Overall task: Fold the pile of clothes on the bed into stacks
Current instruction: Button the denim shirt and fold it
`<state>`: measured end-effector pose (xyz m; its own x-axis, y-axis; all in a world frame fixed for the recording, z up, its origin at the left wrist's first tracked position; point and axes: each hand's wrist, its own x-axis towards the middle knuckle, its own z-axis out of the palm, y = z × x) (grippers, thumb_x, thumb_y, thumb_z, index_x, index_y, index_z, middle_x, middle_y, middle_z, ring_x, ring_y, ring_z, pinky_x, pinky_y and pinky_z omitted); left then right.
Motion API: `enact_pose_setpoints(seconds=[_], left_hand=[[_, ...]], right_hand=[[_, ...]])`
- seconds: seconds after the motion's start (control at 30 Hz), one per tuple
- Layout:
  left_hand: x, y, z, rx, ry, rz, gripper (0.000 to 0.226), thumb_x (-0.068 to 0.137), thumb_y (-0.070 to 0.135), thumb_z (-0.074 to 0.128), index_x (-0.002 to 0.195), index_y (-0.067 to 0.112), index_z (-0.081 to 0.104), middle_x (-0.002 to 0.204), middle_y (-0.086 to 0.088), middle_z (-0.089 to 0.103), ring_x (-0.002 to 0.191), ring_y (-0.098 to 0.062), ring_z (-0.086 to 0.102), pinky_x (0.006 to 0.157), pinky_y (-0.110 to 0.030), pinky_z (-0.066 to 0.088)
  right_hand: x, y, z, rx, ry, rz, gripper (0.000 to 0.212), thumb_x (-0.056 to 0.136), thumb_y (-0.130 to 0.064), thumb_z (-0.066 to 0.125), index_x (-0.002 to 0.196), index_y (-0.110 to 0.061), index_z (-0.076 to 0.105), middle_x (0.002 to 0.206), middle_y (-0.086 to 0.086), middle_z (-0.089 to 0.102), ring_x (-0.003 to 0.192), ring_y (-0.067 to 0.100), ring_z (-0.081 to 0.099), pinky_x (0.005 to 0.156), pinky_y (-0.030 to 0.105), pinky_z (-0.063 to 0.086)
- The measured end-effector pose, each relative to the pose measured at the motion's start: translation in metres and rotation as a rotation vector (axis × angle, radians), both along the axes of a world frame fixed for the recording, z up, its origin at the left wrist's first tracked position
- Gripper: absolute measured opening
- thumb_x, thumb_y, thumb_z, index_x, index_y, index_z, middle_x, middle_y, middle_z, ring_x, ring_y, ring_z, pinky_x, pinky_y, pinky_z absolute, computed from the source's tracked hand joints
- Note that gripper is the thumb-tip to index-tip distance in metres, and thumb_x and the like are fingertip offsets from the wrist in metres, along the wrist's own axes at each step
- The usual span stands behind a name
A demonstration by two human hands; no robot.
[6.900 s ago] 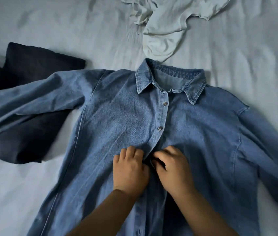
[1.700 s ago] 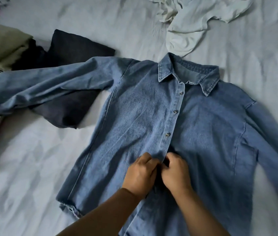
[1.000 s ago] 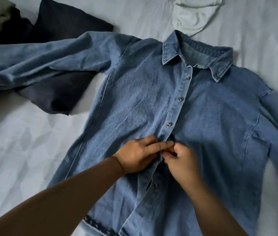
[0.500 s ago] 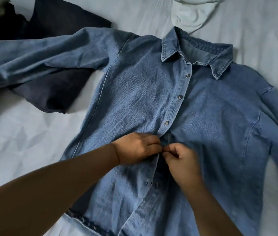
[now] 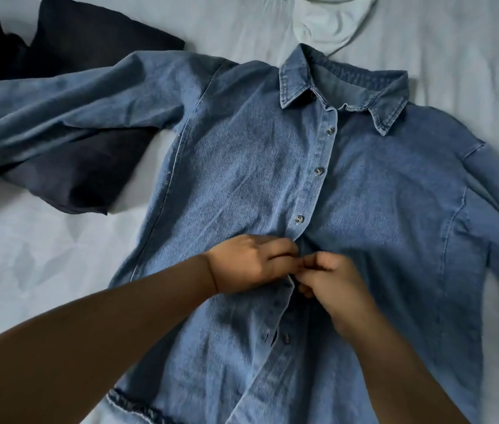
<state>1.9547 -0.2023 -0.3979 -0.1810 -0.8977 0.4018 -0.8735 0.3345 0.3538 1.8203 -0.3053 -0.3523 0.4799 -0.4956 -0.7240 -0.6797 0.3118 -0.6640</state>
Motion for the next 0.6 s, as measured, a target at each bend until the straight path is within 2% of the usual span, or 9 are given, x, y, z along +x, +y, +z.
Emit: enact_pose_setpoints(seconds=[0.07,0.2,0.33,0.4,0.47,0.53,0.6], left_hand=[[0.000,0.000,0.000,-0.003,0.052,0.073,0.014,0.094,0.025,0.050,0.103,0.014,0.047,0.105,-0.007,0.048,0.076,-0.027,0.061,0.060,-0.035,0.054],[-0.004,0.004,-0.005,-0.043,0.055,0.086,0.008,0.093,0.018,0.056,0.095,0.011,0.057,0.084,-0.011,0.062,0.070,-0.026,0.057,0.059,-0.036,0.050],[-0.010,0.010,-0.011,-0.032,0.116,0.106,0.009,0.090,0.016,0.058,0.096,0.011,0.063,0.087,-0.009,0.066,0.071,-0.025,0.059,0.063,-0.034,0.050],[-0.012,0.012,-0.014,-0.031,0.148,0.130,0.009,0.090,0.016,0.060,0.098,0.012,0.061,0.087,-0.009,0.065,0.072,-0.025,0.059,0.065,-0.034,0.051],[-0.013,0.013,-0.015,-0.028,0.185,0.142,0.010,0.090,0.017,0.060,0.099,0.011,0.062,0.087,-0.010,0.065,0.072,-0.026,0.060,0.065,-0.034,0.051],[-0.015,0.014,-0.016,-0.027,0.187,0.156,0.012,0.092,0.019,0.058,0.099,0.010,0.064,0.088,-0.010,0.065,0.073,-0.026,0.061,0.066,-0.035,0.051],[-0.017,0.014,-0.015,-0.028,0.171,0.174,0.016,0.093,0.021,0.056,0.098,0.009,0.065,0.088,-0.010,0.065,0.074,-0.026,0.061,0.068,-0.034,0.051]], right_hand=[[0.001,-0.001,0.000,-0.003,0.003,0.021,0.026,0.084,0.004,0.060,0.068,-0.016,0.064,0.052,-0.007,0.060,0.045,0.005,0.050,0.047,0.014,0.043],[0.000,0.000,-0.001,-0.034,-0.007,0.063,0.022,0.082,0.003,0.062,0.071,-0.015,0.067,0.057,-0.002,0.061,0.046,0.003,0.050,0.050,0.017,0.044],[-0.002,0.004,-0.003,-0.085,-0.025,0.082,0.028,0.081,0.003,0.062,0.065,-0.019,0.067,0.057,-0.006,0.063,0.049,0.000,0.053,0.057,0.019,0.047],[-0.003,0.005,-0.004,-0.130,-0.018,0.101,0.028,0.080,0.002,0.060,0.064,-0.021,0.067,0.057,-0.007,0.063,0.054,0.002,0.056,0.063,0.027,0.049],[-0.005,0.004,-0.005,-0.170,-0.009,0.142,0.018,0.077,-0.004,0.062,0.066,-0.018,0.066,0.057,-0.006,0.060,0.059,0.008,0.055,0.065,0.029,0.048],[-0.007,0.003,-0.004,-0.188,-0.011,0.223,0.008,0.076,-0.006,0.064,0.073,-0.014,0.066,0.061,-0.006,0.060,0.061,0.008,0.054,0.063,0.025,0.044],[-0.008,0.002,-0.003,-0.234,-0.008,0.304,0.007,0.077,-0.006,0.065,0.077,-0.013,0.064,0.067,-0.004,0.064,0.063,0.006,0.056,0.061,0.022,0.044]])
